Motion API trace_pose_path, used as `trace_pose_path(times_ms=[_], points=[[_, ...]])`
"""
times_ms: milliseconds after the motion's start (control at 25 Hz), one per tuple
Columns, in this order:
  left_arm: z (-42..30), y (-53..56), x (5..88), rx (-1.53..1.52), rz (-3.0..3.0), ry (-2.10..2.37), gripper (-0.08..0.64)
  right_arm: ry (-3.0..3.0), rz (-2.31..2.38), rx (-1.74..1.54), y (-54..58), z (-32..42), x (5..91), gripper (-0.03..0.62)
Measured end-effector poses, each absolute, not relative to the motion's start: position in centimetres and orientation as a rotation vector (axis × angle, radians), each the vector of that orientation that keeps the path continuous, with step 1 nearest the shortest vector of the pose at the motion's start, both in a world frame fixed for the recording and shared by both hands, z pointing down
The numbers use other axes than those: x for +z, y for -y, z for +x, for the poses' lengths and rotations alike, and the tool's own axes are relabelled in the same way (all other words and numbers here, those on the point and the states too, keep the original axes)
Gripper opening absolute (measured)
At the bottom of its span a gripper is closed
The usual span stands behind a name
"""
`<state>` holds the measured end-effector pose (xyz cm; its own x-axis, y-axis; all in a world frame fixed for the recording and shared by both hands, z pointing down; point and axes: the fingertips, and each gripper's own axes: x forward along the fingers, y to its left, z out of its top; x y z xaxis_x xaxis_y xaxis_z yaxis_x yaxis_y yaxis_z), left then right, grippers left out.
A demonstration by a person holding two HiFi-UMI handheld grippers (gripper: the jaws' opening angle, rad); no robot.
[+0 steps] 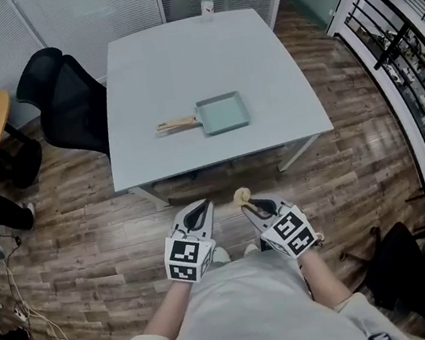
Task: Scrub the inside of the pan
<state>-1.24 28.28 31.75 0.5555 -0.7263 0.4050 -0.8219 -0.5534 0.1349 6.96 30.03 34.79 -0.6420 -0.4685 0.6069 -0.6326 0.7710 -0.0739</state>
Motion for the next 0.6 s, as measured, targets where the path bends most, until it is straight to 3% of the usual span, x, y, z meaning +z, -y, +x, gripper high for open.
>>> trace_pose_path(times_ms=[600], points=[[-2.7,-25.7,32.1,0.41,2.493,1.275,0.011,2.391,0.806,0.36,-27.5,5.3,35.5,0.067]])
